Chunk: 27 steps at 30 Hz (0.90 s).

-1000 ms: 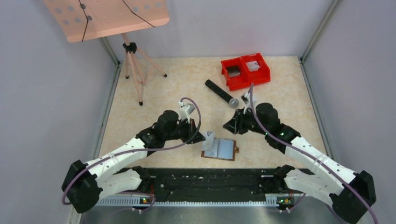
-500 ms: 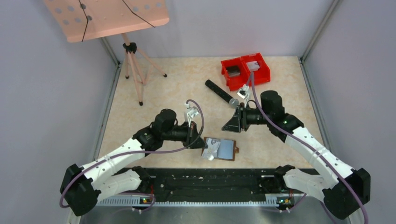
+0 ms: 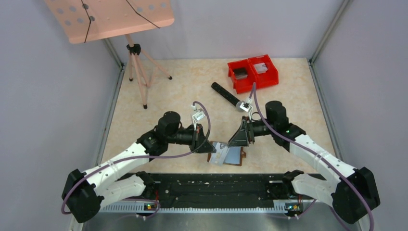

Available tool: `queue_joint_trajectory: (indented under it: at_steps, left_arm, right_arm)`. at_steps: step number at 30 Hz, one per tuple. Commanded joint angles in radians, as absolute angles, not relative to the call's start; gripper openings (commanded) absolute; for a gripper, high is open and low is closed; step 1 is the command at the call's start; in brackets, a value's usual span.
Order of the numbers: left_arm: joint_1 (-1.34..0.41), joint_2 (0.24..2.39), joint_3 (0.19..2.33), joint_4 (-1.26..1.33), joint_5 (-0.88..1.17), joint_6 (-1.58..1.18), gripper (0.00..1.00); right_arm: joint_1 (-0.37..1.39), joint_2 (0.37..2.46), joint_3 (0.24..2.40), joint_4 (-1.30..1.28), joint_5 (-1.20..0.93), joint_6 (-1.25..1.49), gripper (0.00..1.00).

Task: Take the credit cards out of the card holder
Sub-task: Place the credit card in the storage box.

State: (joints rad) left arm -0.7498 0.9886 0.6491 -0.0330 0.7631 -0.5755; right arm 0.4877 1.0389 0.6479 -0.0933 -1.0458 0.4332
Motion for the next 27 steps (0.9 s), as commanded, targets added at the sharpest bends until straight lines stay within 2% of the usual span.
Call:
queue_joint_trajectory:
  at_steps: [1, 8, 13, 15, 21, 24, 26, 27]
  left_arm:
    - [-0.747, 0.99, 0.674, 0.047, 0.788, -0.582, 0.0]
    - [-0.747, 1.01, 0.674, 0.07, 0.8, -0.6, 0.0]
    - [-0.747, 1.006, 0.667, 0.08, 0.791, -0.607, 0.0]
    - [-0.747, 1.004, 0.664, 0.079, 0.783, -0.606, 0.0]
    - [-0.747, 1.011, 0.67, 0.062, 0.75, -0.606, 0.02]
    - [-0.746, 0.999, 0.693, -0.013, 0.67, -0.574, 0.33]
    - [-0.746, 0.982, 0.702, -0.061, 0.619, -0.544, 0.51]
    - [-0.746, 0.975, 0.704, -0.07, 0.598, -0.534, 0.68]
  right_arm:
    - [0.483, 1.014, 0.623, 0.064, -1.133, 0.468, 0.39]
    - [0.483, 1.006, 0.589, 0.113, -1.16, 0.499, 0.32]
    - [0.482, 0.998, 0.566, 0.198, -1.183, 0.556, 0.06]
    - [0.484, 0.995, 0.559, 0.212, -1.19, 0.568, 0.0]
    - [0.483, 0.976, 0.56, 0.237, -1.174, 0.599, 0.0]
    - [0.482, 0.977, 0.595, 0.193, -1.085, 0.607, 0.0]
    - [0.475, 1.002, 0.634, 0.136, -1.021, 0.596, 0.0]
    - [0.469, 1.012, 0.656, 0.103, -0.989, 0.585, 0.0]
